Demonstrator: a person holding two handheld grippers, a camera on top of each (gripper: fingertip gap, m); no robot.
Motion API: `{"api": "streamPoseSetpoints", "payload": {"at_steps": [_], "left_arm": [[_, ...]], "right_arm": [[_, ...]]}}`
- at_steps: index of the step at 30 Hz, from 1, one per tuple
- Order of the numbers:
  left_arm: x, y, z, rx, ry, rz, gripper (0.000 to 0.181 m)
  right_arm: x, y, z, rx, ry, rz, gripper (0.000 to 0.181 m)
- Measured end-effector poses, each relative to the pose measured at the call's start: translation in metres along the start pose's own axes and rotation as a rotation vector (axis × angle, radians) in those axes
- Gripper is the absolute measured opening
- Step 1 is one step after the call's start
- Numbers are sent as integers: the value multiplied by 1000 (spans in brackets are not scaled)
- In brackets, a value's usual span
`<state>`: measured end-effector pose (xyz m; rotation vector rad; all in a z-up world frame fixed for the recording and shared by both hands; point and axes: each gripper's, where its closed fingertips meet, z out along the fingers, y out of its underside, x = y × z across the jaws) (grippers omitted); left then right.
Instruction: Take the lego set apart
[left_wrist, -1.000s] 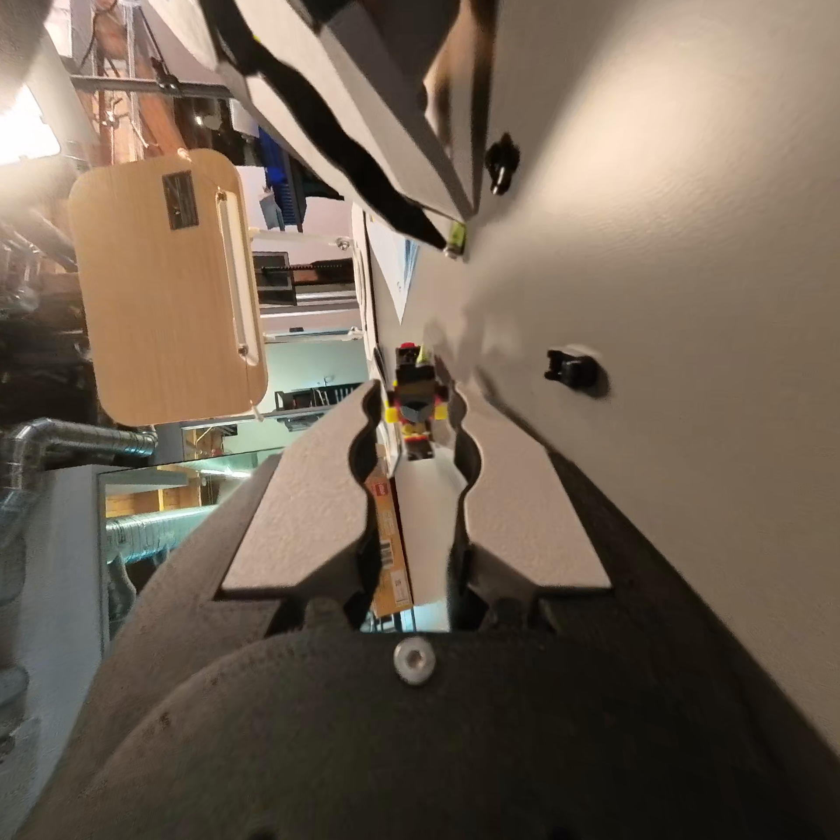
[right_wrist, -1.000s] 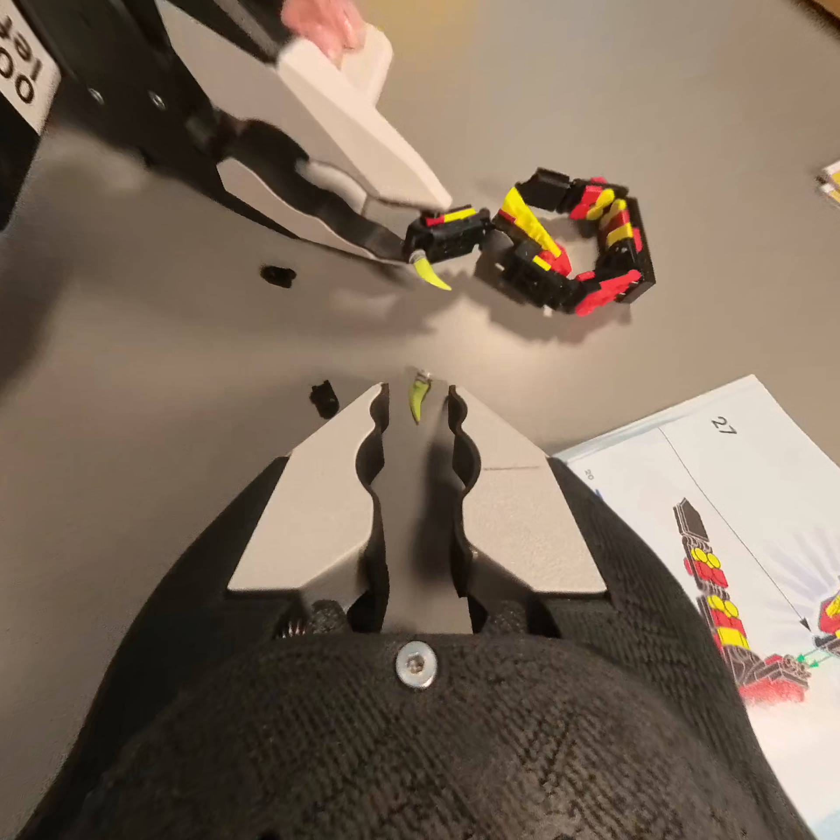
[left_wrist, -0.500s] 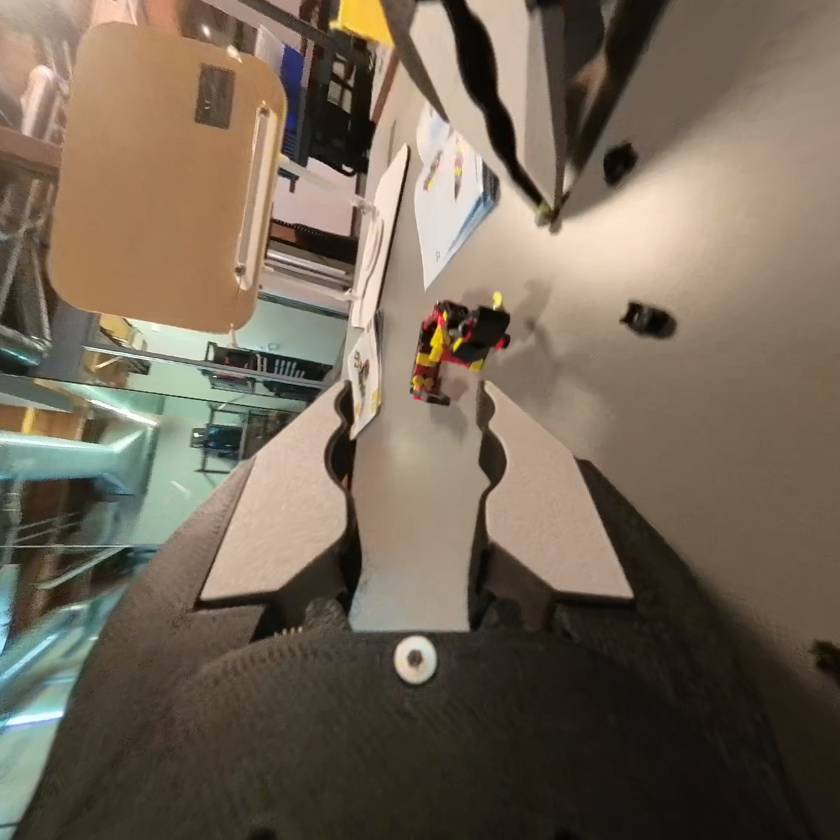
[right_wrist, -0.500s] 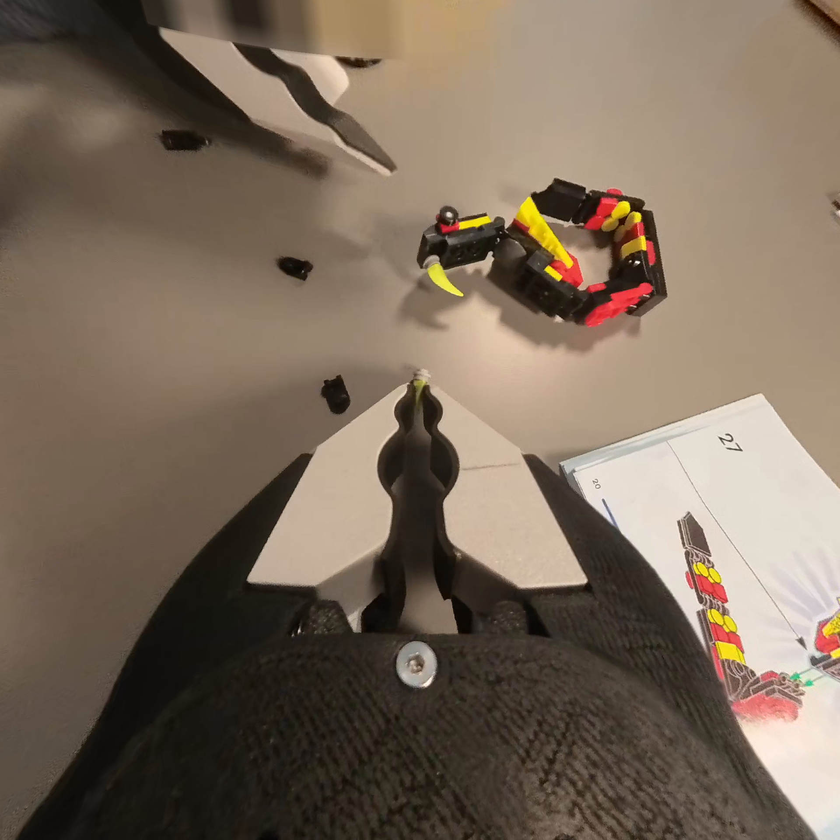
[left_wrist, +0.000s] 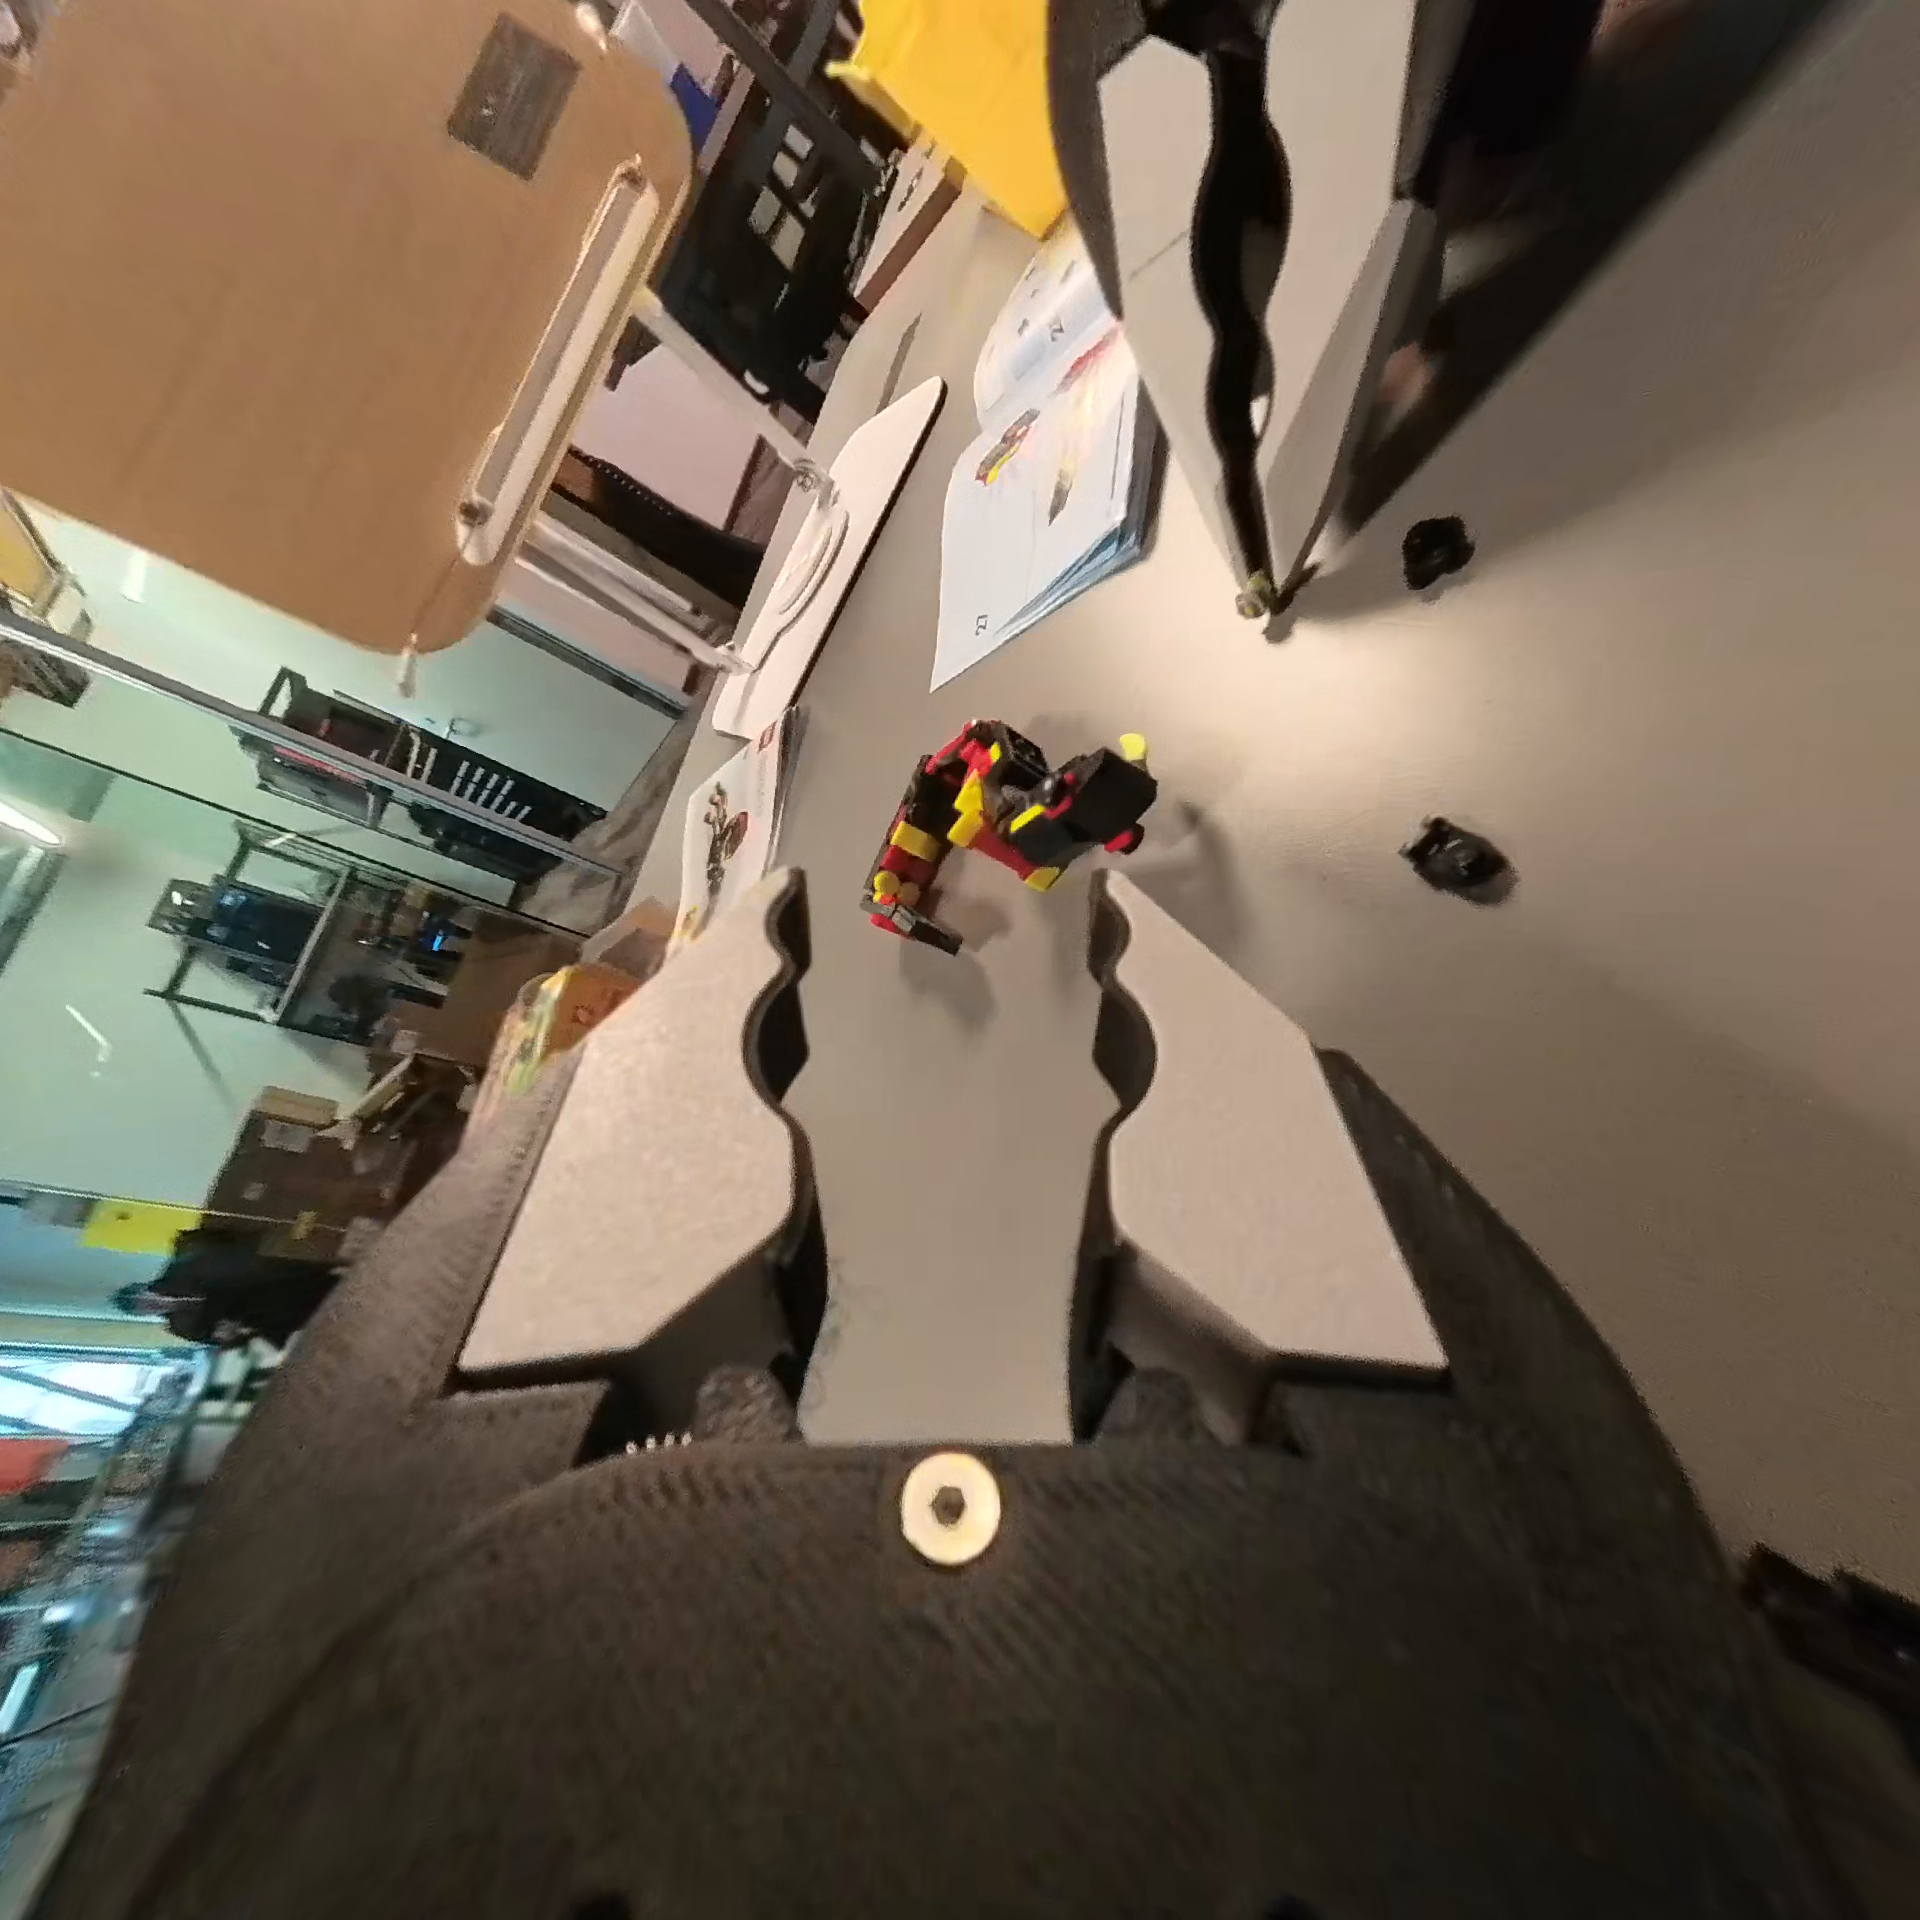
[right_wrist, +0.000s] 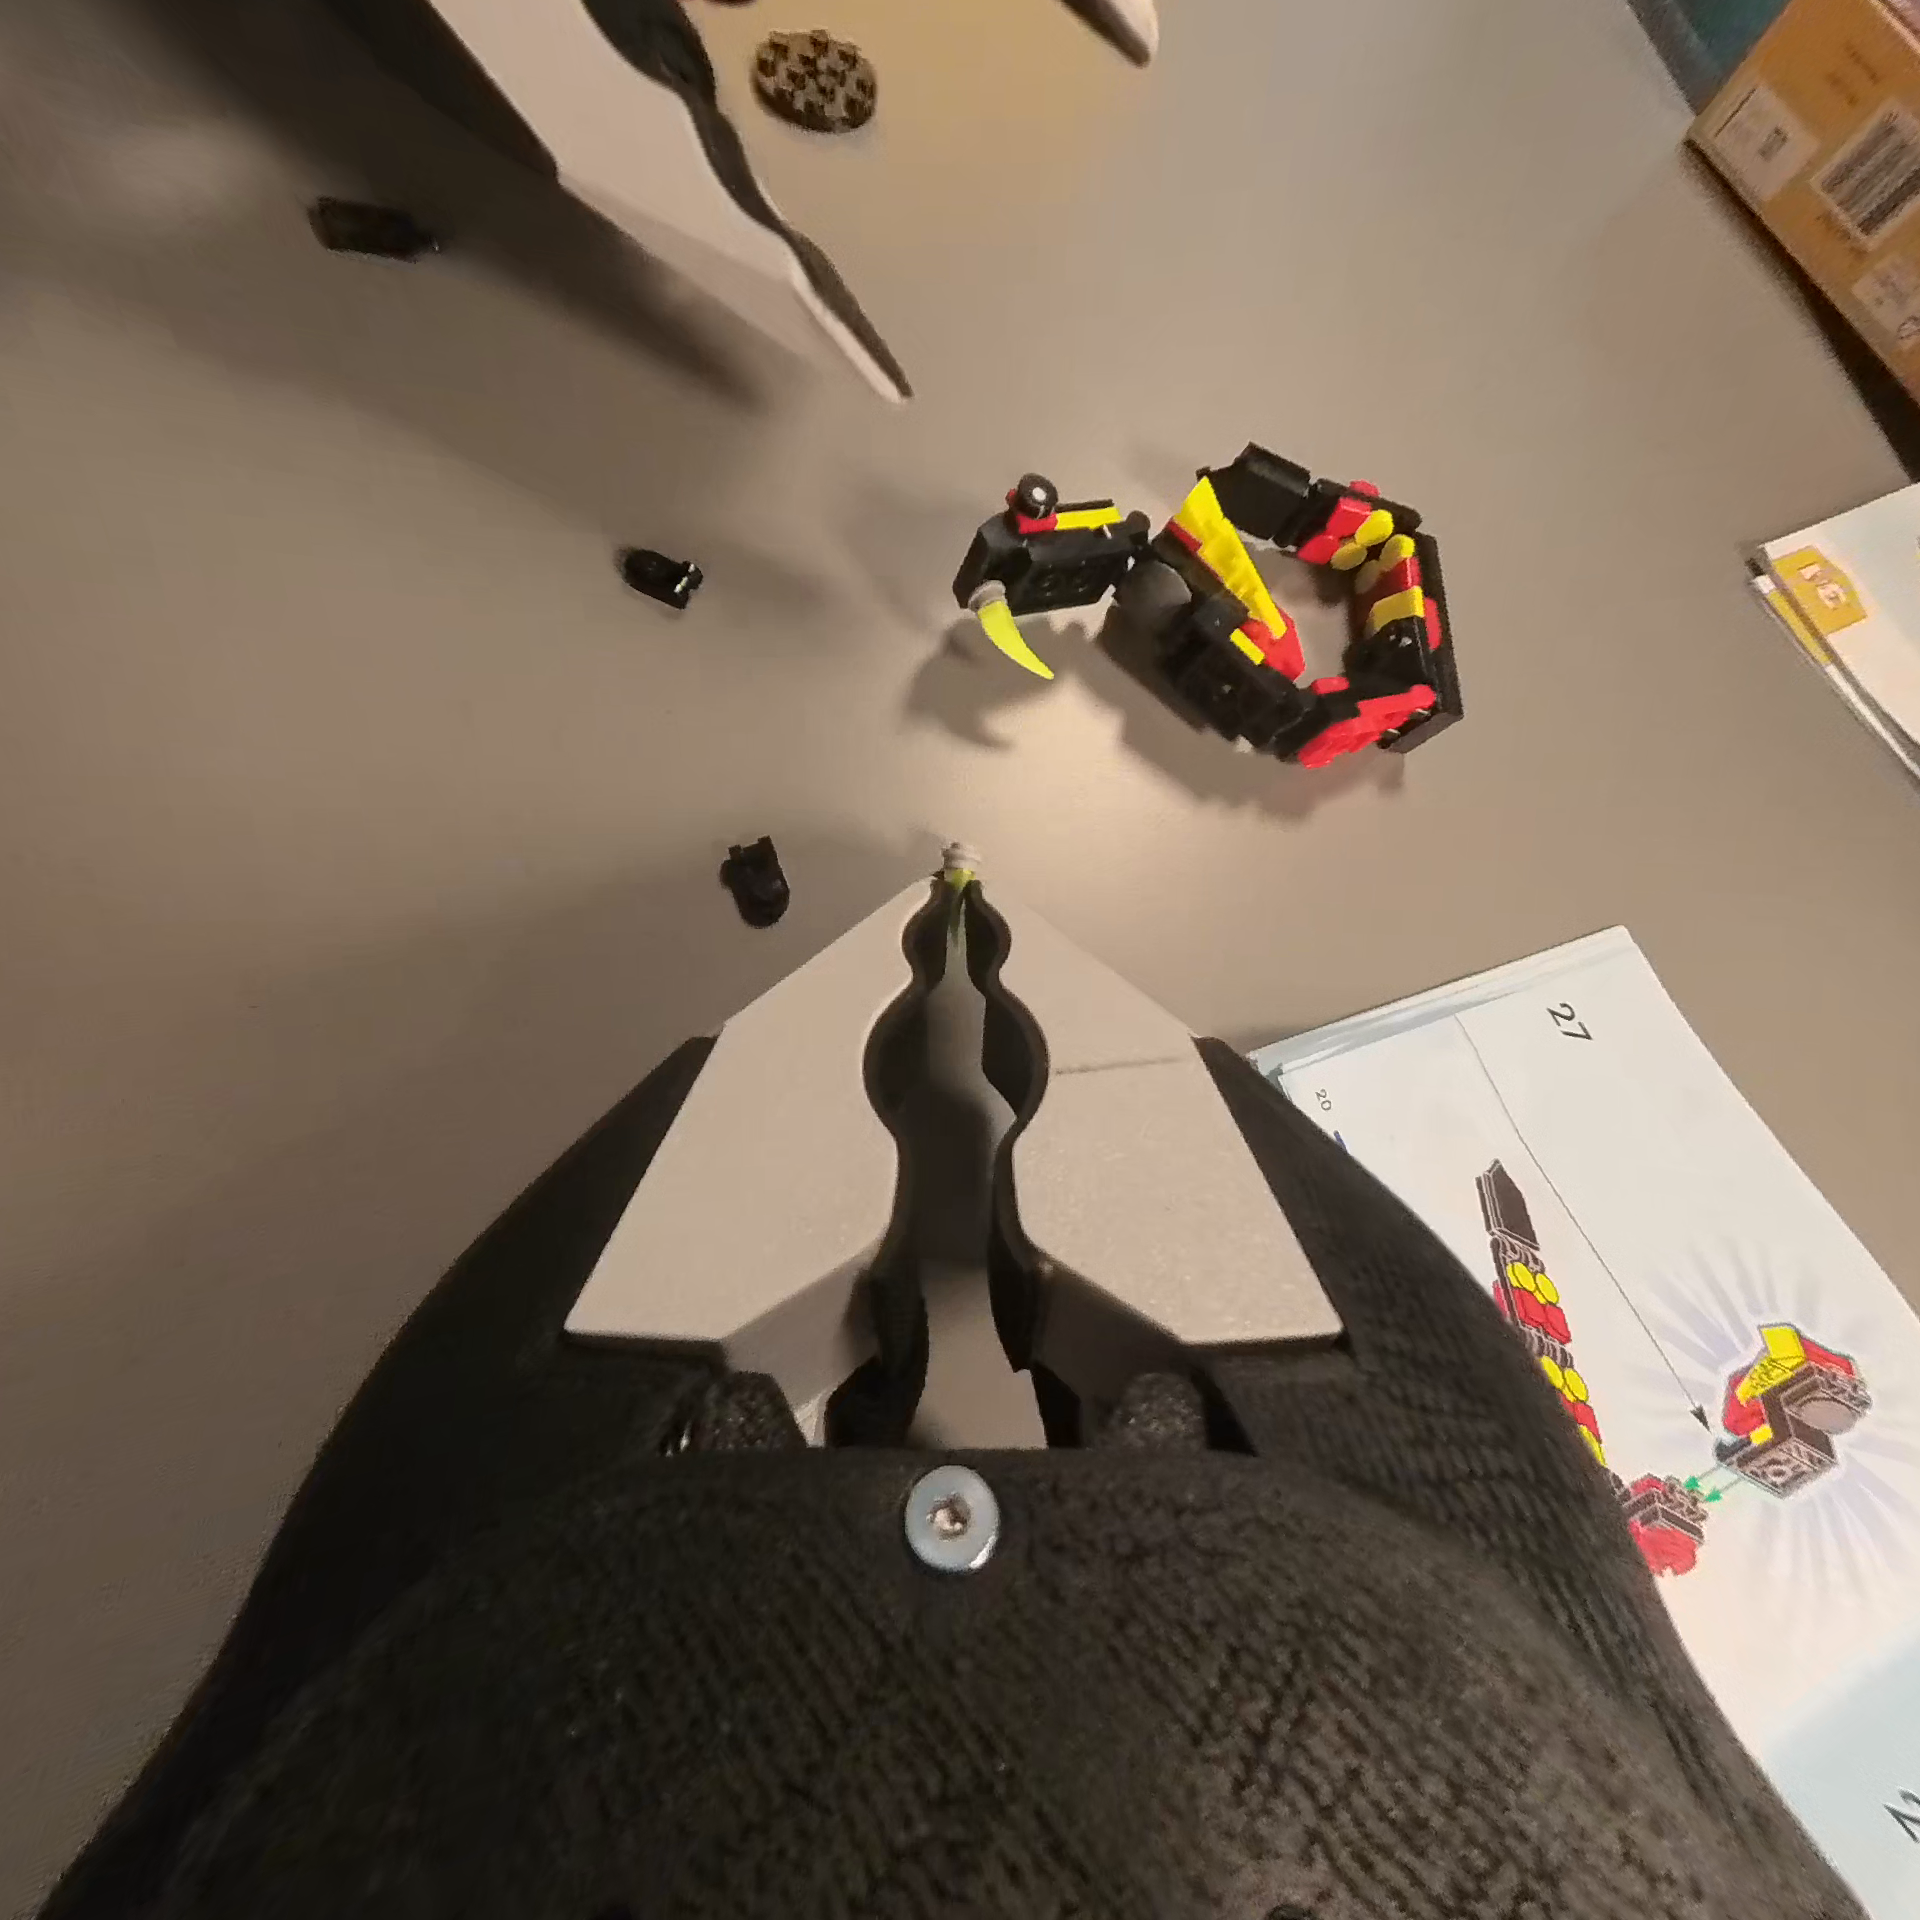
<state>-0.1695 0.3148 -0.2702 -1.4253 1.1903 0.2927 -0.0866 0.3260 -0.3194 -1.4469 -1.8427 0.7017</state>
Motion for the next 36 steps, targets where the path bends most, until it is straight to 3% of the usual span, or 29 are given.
{"api": "streamPoseSetpoints", "payload": {"at_steps": [14, 30, 36], "left_arm": [[-48, 9, -15, 77, -142, -317, 47], [-44, 3, -12, 101, -108, -376, 44], [-37, -19, -12, 207, -33, -525, 39]], "right_arm": [[21, -14, -10, 103, 169, 12, 0], [23, -26, -13, 155, 261, -72, 0], [28, -48, -26, 224, 444, -275, 0]]}}
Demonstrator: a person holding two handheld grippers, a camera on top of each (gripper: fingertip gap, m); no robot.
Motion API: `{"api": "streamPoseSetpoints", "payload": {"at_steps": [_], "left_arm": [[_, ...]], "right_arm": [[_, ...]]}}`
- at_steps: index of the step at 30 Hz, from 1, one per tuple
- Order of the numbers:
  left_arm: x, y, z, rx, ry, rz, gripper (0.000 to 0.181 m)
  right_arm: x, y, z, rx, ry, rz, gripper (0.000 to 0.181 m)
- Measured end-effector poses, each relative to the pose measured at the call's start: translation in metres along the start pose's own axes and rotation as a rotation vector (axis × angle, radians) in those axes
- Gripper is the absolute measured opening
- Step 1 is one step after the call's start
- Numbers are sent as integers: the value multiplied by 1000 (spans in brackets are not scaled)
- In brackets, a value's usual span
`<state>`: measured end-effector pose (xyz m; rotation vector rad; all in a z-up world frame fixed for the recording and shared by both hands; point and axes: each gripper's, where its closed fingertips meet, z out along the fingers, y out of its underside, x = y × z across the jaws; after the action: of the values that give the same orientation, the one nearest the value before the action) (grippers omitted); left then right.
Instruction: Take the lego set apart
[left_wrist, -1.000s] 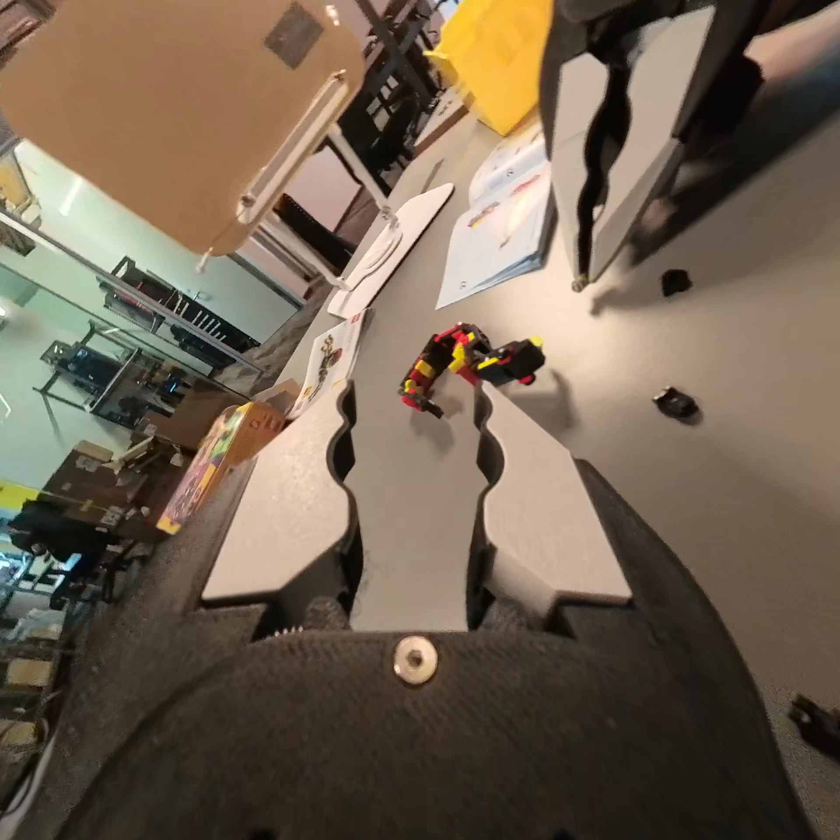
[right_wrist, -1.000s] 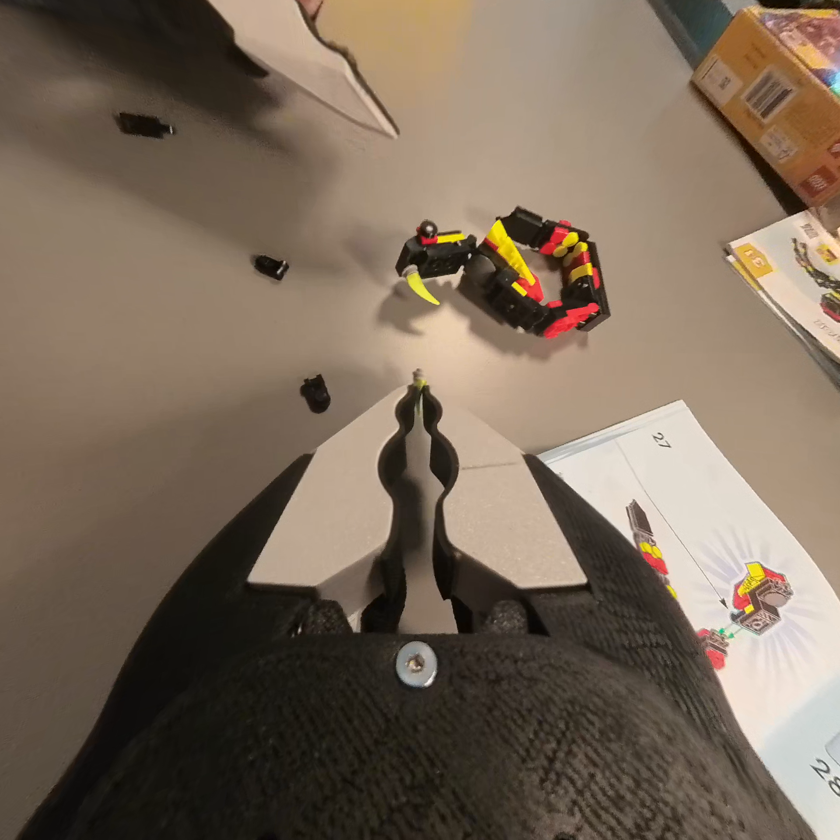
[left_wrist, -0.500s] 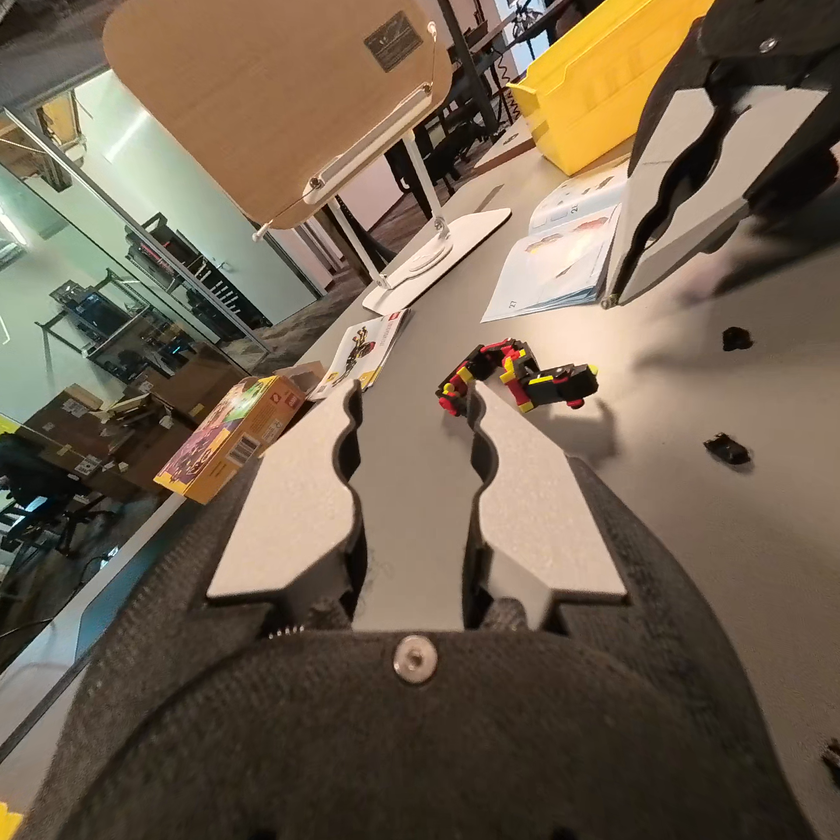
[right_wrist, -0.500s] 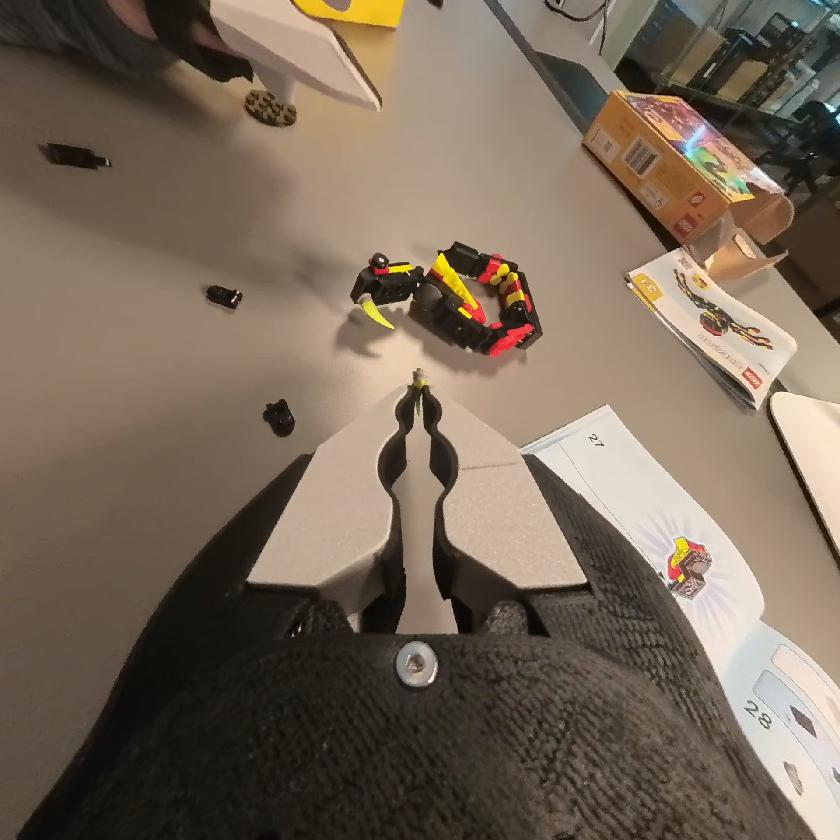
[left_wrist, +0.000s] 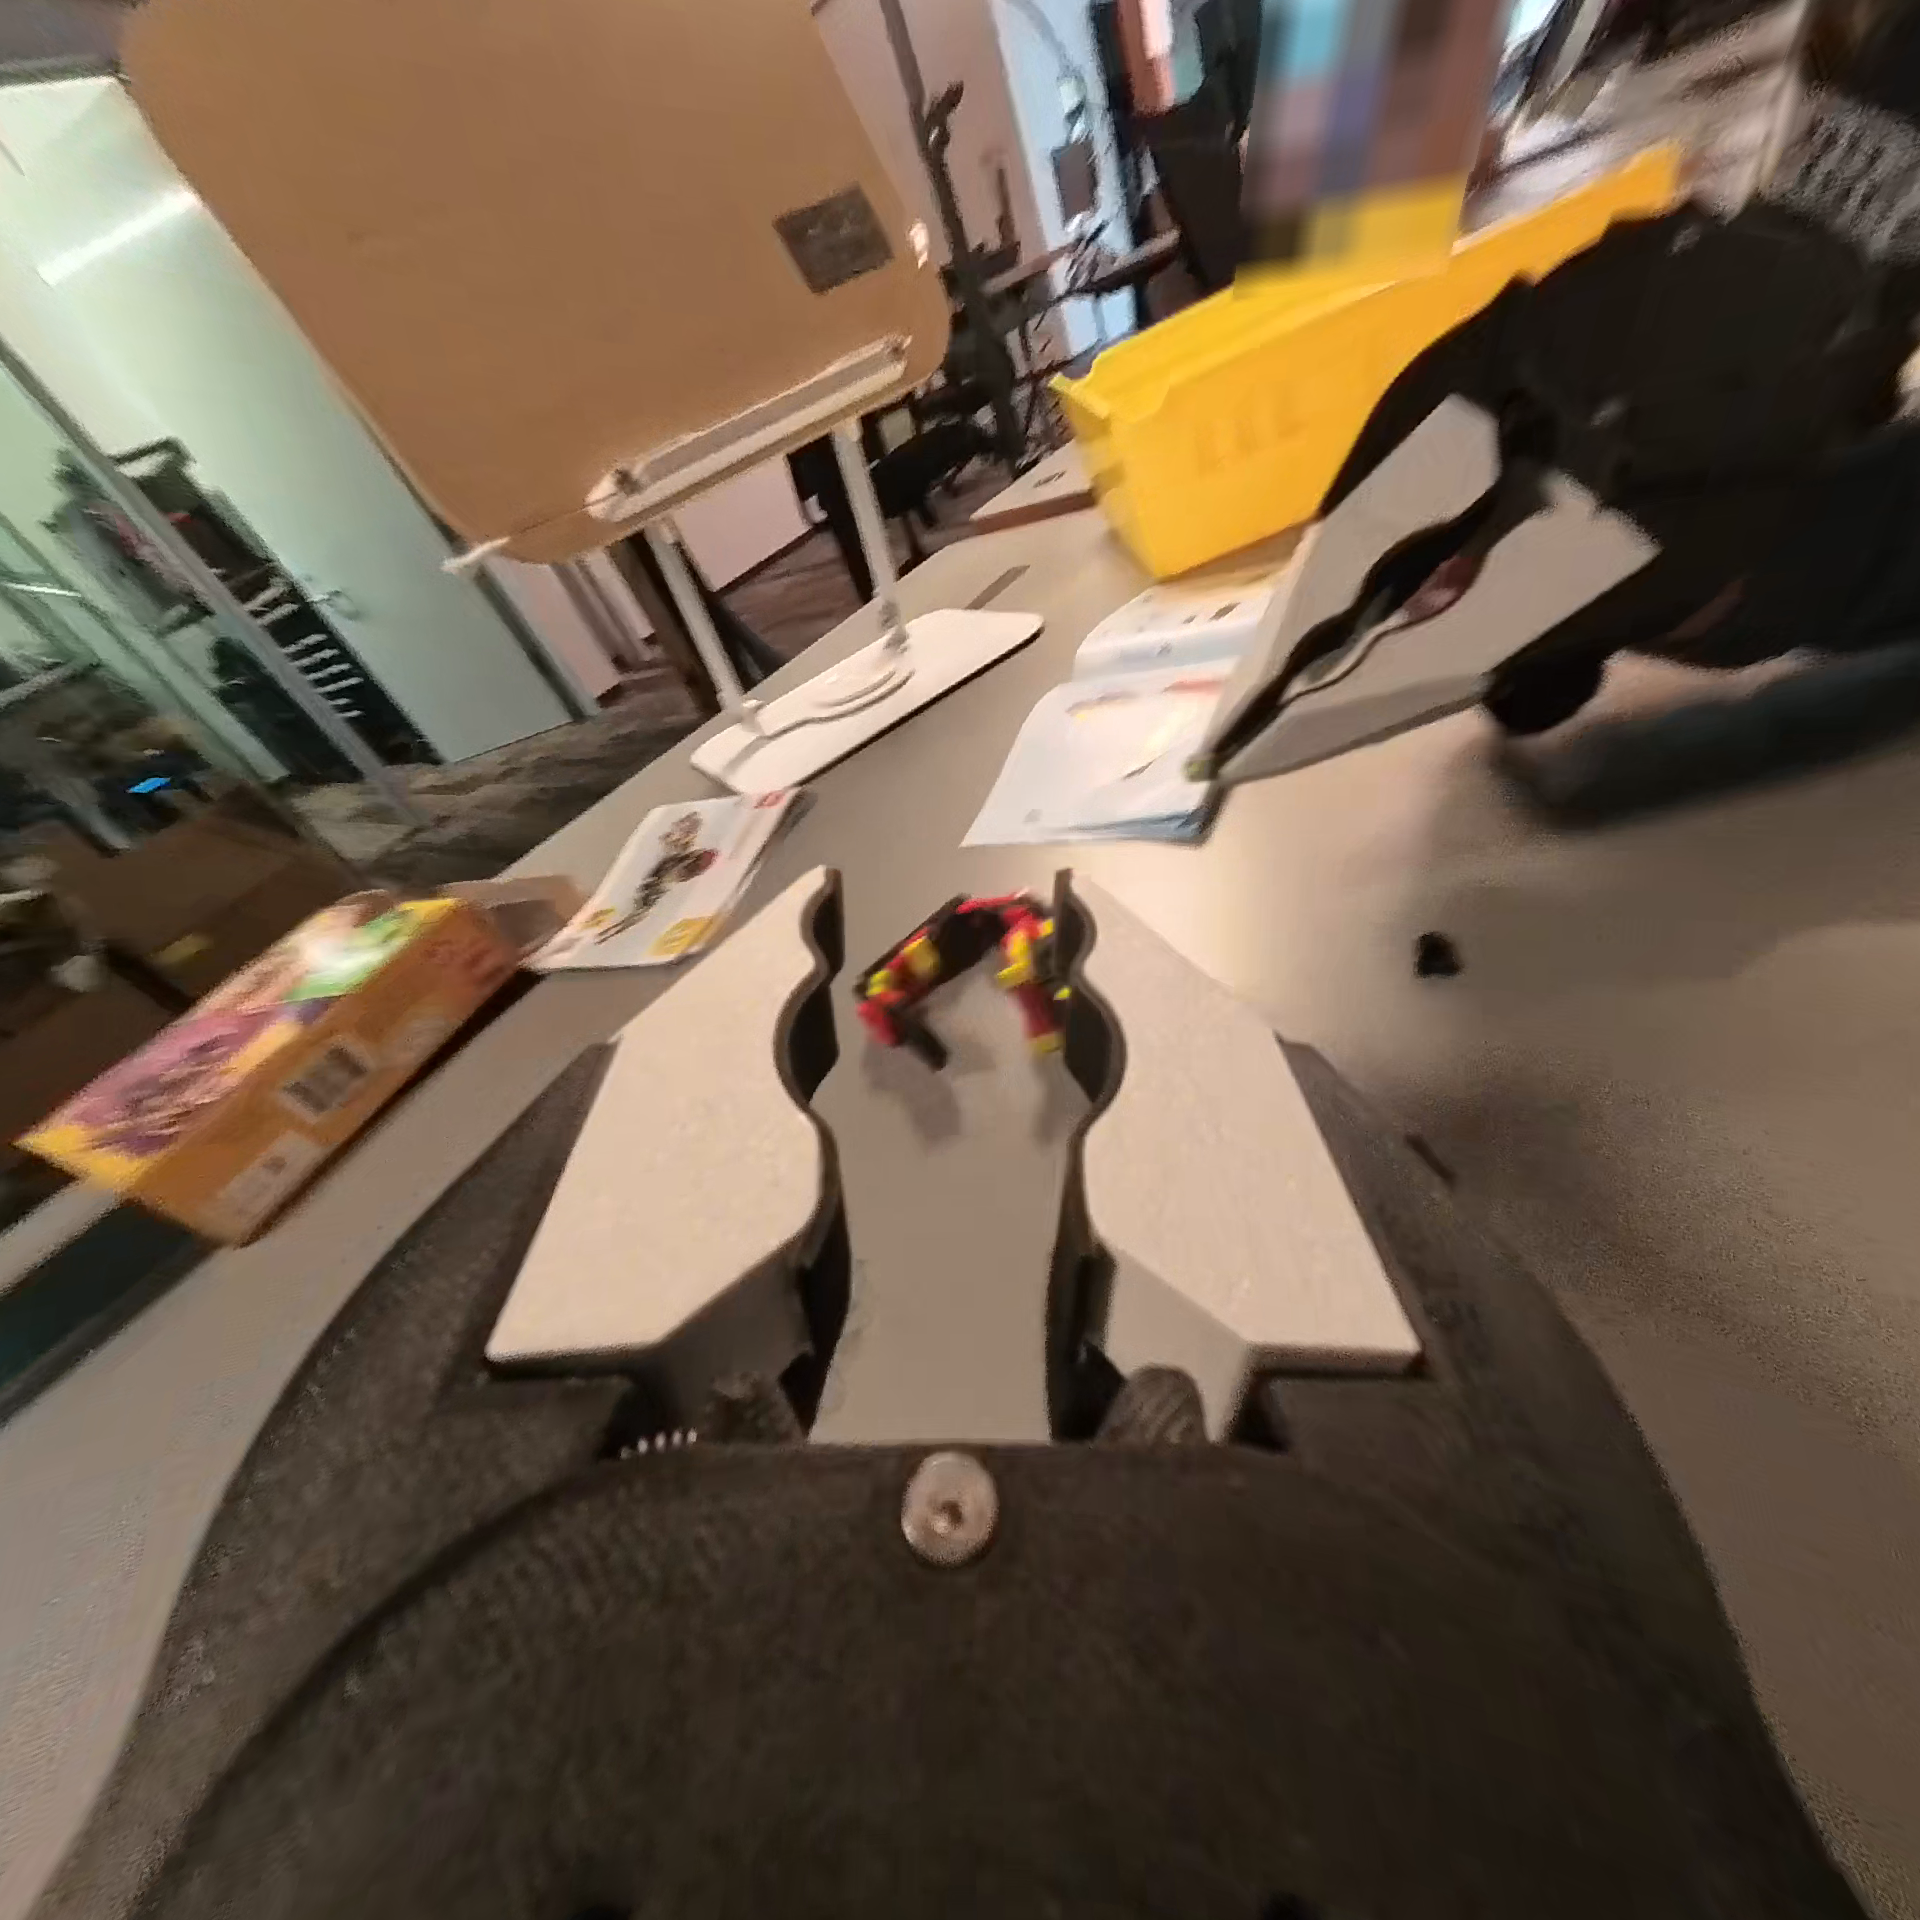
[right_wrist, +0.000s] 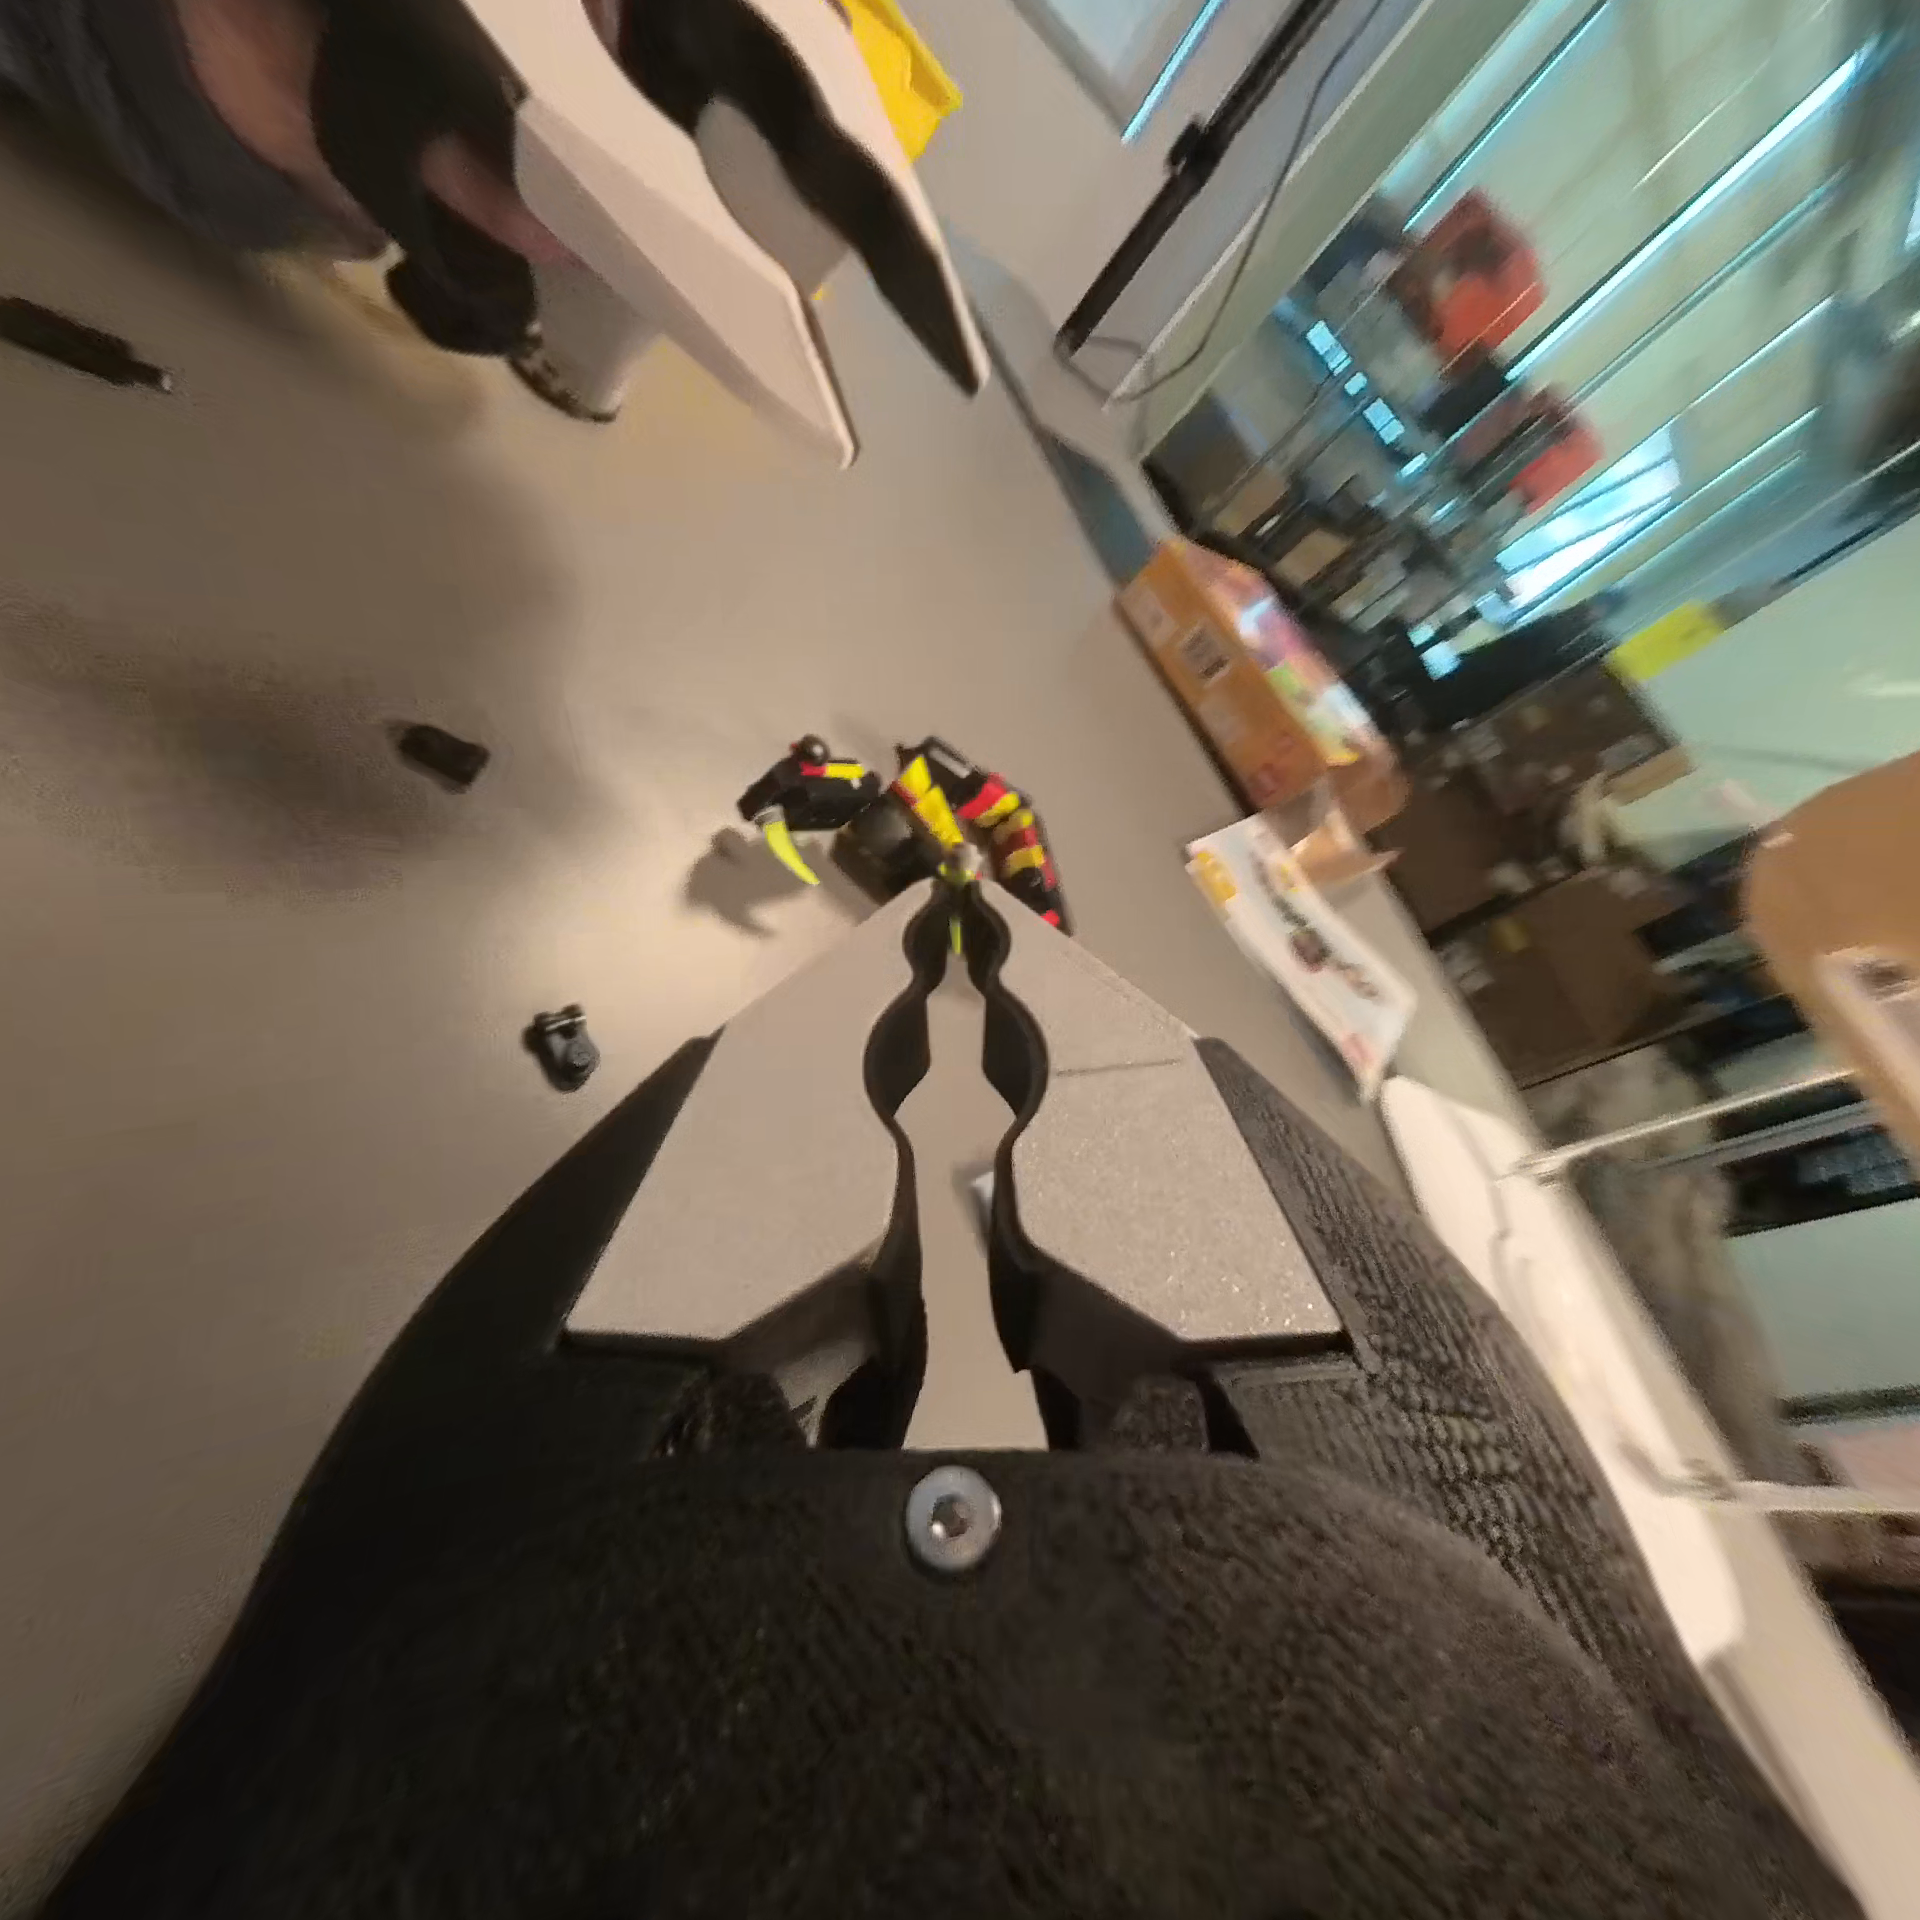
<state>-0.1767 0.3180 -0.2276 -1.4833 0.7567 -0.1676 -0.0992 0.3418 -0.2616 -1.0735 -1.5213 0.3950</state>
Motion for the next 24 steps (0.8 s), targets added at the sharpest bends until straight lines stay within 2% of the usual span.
{"api": "streamPoseSetpoints", "payload": {"at_steps": [2, 6, 8, 11, 14, 17, 22, 24], "left_arm": [[18, -8, 4, 33, 69, -54, 39], [46, -15, 10, 35, 138, -33, 38], [56, -17, 12, 29, 152, -22, 30], [68, -21, 14, 30, 166, 12, 29], [73, -26, 13, 51, 193, -51, 26], [67, -31, 10, 87, 199, -129, 10], [67, -27, 10, 63, 194, -48, 16], [71, -25, 11, 44, 193, 2, 11]], "right_arm": [[4, -9, -2, 24, 76, -108, 0], [4, -20, -3, 34, 172, -298, 1], [3, -28, -5, 55, 213, -388, 0], [1, -37, -8, 78, 268, -518, 0], [-3, -44, -10, 97, 299, -630, 0], [-10, -48, -10, 116, 289, -661, 0], [-19, -53, -10, 148, 254, -673, 0], [-23, -54, -10, 158, 241, -688, 0]]}}
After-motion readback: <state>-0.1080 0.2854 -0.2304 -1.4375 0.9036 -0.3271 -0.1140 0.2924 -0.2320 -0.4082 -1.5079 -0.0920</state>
